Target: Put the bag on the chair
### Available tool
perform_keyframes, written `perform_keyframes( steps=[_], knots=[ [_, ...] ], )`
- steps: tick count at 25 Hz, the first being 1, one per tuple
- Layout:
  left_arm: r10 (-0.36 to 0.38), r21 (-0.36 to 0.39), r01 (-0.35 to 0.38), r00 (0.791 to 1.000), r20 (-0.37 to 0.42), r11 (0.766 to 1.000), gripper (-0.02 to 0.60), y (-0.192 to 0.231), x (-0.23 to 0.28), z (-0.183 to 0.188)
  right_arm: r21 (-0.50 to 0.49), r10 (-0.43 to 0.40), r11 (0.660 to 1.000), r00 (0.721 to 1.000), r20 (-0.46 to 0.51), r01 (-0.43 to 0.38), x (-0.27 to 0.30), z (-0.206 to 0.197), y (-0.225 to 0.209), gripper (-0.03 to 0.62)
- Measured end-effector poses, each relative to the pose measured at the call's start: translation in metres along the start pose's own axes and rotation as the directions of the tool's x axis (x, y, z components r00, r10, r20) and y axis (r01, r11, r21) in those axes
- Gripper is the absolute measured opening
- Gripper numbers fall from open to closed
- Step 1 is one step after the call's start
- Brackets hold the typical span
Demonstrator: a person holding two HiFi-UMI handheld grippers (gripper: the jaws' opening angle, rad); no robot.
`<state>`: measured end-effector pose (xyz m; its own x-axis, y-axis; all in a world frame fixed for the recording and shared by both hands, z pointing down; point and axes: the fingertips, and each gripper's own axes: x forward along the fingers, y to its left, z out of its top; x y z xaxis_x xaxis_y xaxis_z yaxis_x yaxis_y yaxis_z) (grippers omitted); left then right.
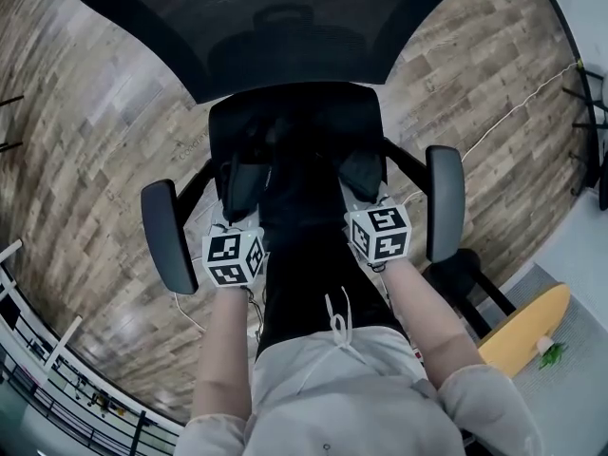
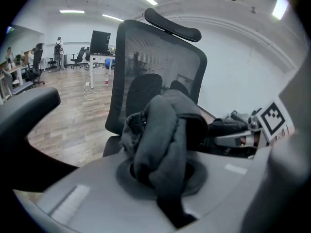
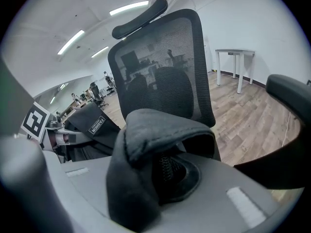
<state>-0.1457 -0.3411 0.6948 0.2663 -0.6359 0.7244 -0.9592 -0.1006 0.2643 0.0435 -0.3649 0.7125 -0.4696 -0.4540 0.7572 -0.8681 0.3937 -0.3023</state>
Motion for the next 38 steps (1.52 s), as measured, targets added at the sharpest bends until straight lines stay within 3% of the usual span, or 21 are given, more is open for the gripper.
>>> perform_keyframes(
  steps=[30,38],
  knots=[
    [0.055,0.048,-0.053,0.997,-0.06,0.997,0.026,0.038,0.048,-0.085,-0.072,-0.105,0.992,0.993,-0.058,0.101,0.045,-0.086,-0.019,0.051],
    [0.036,0.109,-0.02,0.988,-0.149,0.994,0.029,0.041,0.063,-0.113,-0.15,-0.094,0.985,0.995,-0.043,0.086,0.059,-0.109,-0.015,0.051]
  ],
)
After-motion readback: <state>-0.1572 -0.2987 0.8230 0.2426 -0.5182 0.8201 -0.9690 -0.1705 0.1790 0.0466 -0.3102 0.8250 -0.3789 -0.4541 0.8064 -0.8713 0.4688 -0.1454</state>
